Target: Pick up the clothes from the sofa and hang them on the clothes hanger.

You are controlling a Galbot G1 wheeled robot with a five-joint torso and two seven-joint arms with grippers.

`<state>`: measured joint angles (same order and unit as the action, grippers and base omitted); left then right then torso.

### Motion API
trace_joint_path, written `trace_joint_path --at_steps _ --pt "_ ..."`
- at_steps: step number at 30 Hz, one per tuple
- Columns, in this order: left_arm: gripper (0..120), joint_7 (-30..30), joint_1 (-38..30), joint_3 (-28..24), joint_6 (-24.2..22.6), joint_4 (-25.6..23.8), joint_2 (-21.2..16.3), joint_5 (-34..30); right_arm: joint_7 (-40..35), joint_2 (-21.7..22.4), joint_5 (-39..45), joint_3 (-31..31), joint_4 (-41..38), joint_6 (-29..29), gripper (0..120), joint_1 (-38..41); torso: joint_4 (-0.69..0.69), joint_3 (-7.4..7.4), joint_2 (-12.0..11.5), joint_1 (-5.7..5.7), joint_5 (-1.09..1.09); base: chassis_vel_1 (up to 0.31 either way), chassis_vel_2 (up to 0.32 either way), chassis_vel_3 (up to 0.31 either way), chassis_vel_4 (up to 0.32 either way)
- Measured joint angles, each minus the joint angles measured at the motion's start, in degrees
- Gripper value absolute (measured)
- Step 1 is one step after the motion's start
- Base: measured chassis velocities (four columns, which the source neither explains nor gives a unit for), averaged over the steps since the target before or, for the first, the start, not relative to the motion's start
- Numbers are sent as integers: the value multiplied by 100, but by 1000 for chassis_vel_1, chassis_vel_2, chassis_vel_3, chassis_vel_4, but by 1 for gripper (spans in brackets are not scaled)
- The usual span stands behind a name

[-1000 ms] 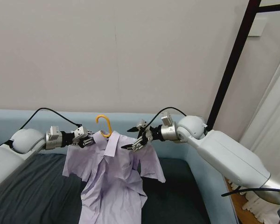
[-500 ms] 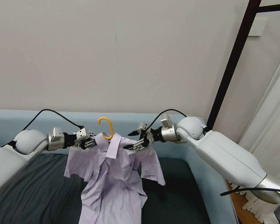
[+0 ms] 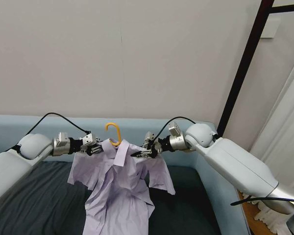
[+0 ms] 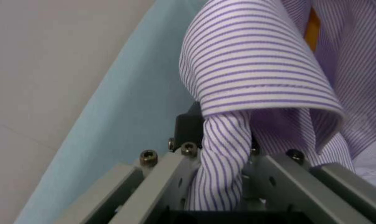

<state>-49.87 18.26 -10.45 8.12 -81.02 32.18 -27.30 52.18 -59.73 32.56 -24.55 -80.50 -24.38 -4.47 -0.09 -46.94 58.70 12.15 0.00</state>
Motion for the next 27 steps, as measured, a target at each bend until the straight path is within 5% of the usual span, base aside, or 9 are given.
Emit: trace_joint_path --at_steps 10,18,21,27 --pt "3 -43 -38 0 15 3 -3 -48 39 10 -39 106 -8 89 3 -54 0 0 0 0 0 0 0 0 0" --pt "23 18 -44 2 135 90 -17 -179 3 68 -29 214 -53 122 3 -119 0 0 0 0 0 0 0 0 0" --pt "43 167 -22 6 299 151 -51 -399 -89 127 25 283 -141 161 3 -188 0 0 0 0 0 0 0 0 0" --pt "60 242 32 121 443 114 -246 -886 -222 210 -52 373 -258 304 1 -304 0 0 0 0 0 0 0 0 0"
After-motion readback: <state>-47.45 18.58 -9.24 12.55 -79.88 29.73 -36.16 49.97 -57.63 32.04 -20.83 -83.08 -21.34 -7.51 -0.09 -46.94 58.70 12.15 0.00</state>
